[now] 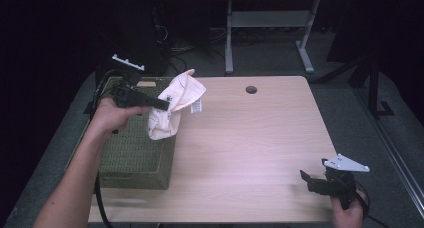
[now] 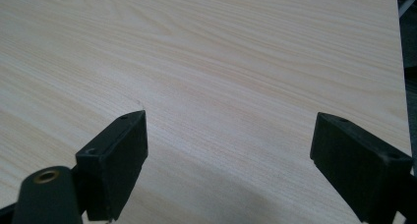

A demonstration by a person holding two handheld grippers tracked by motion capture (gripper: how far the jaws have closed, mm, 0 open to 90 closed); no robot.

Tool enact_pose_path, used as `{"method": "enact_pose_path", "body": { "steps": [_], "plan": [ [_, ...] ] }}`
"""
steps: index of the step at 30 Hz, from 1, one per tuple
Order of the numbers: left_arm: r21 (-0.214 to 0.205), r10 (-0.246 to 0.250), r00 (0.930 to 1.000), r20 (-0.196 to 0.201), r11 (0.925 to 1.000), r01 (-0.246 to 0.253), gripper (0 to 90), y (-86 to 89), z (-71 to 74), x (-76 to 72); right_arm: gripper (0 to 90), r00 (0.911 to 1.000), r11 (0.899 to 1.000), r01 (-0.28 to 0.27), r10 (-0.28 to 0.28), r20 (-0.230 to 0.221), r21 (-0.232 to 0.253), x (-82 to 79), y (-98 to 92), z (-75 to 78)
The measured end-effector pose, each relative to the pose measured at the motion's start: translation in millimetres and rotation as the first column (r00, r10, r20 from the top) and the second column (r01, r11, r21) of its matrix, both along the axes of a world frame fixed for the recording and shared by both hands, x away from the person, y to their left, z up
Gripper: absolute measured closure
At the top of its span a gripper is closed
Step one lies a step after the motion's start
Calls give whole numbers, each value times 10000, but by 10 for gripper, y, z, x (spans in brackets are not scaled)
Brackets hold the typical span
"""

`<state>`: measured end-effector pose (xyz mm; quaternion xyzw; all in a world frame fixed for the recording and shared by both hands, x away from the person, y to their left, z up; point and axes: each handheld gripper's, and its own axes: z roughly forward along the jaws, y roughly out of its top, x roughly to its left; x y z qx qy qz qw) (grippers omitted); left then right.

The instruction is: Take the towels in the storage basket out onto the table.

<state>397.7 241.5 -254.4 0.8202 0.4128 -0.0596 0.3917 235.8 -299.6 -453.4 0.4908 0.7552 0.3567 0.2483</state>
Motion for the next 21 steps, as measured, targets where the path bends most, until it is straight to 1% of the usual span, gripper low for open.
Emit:
{"method": "enact_pose_path", "body": {
  "steps": [2, 4, 7, 9, 15, 21],
  "plan": [
    [-51, -56, 10000, -42, 10000, 56, 756, -38, -9, 8, 139, 10000, 10000, -4, 4, 13, 1, -1, -2, 2],
    [-3, -158, 9999, -50, 9999, 158, 756, -74, -17, 18, 139, 10000, 10000, -10, 10, 24, -11, -2, -6, 3],
    [-79, -270, 9996, -78, 9996, 270, 756, -154, -37, 39, 139, 10000, 10000, 22, -22, 31, 34, -4, -11, 2],
    [-45, -327, 9994, -103, 9995, 326, 755, -207, -49, 52, 139, 10000, 10000, 45, -45, 24, 58, -8, -13, 3],
    [-95, -613, 9981, -94, 9981, 612, 756, -354, -62, 65, 139, 10000, 10000, 37, -37, -1, 62, -16, -22, 2],
    [-64, -814, 9966, -76, 9967, 814, 756, -451, -67, 73, 139, 10000, 10000, 21, -21, -4, 40, -15, -7, 3]
  ]
}}
